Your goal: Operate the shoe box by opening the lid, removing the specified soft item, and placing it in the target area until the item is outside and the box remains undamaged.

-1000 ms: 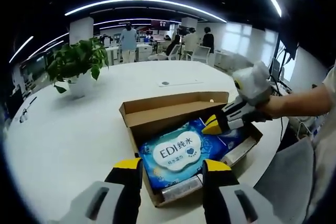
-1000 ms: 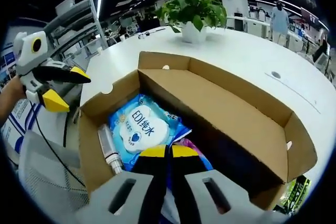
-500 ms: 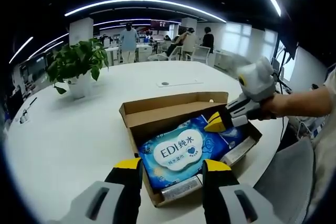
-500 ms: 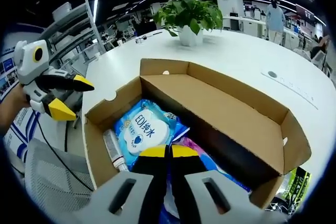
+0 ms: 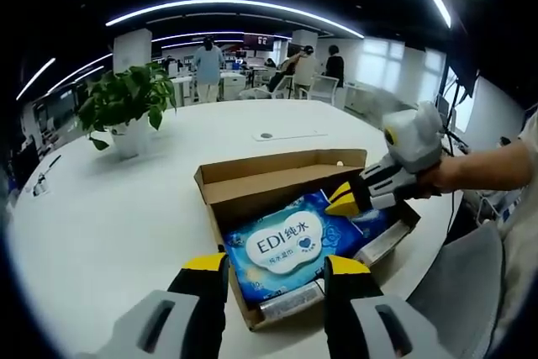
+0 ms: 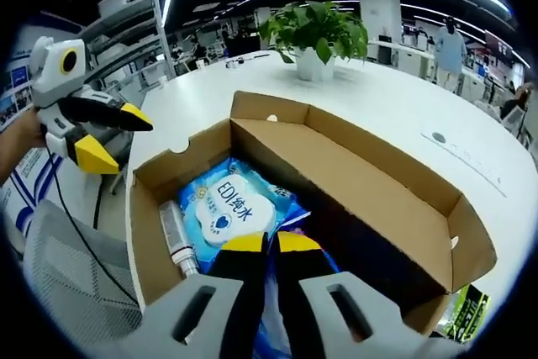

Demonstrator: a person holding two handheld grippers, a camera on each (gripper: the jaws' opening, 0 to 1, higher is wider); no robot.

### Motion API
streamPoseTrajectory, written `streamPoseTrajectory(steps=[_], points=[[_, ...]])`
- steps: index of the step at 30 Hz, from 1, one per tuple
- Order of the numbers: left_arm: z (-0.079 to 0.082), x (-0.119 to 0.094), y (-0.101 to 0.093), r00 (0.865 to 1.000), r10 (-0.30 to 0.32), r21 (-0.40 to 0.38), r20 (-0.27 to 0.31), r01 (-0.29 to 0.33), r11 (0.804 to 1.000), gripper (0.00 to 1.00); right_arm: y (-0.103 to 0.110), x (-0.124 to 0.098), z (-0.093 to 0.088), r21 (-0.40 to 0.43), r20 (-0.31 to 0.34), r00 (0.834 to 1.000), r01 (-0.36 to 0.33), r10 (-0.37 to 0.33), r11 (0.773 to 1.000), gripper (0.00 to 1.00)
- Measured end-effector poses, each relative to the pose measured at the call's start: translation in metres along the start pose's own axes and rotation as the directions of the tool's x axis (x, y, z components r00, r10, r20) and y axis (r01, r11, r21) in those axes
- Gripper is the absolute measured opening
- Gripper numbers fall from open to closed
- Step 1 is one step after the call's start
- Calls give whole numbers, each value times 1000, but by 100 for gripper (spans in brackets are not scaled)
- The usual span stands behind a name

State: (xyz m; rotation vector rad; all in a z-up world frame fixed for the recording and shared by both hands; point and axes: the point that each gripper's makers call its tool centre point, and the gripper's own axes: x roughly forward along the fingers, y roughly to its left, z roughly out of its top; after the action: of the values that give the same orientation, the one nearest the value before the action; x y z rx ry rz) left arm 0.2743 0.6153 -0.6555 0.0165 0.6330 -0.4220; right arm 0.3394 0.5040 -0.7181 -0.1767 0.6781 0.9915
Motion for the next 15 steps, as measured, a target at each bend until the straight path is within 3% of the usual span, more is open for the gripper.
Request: streamPoseTrajectory(steps=[9,15], points=[[2,1,0,1000,0,5,0,0,1000,46,-1,5,-3,80,-18,1000,-21,22,997,0],[1,2,5,1000,9,5,-8,-9,1000,45,0,-2,-2,70,-19,1000,-1,2,998,0]])
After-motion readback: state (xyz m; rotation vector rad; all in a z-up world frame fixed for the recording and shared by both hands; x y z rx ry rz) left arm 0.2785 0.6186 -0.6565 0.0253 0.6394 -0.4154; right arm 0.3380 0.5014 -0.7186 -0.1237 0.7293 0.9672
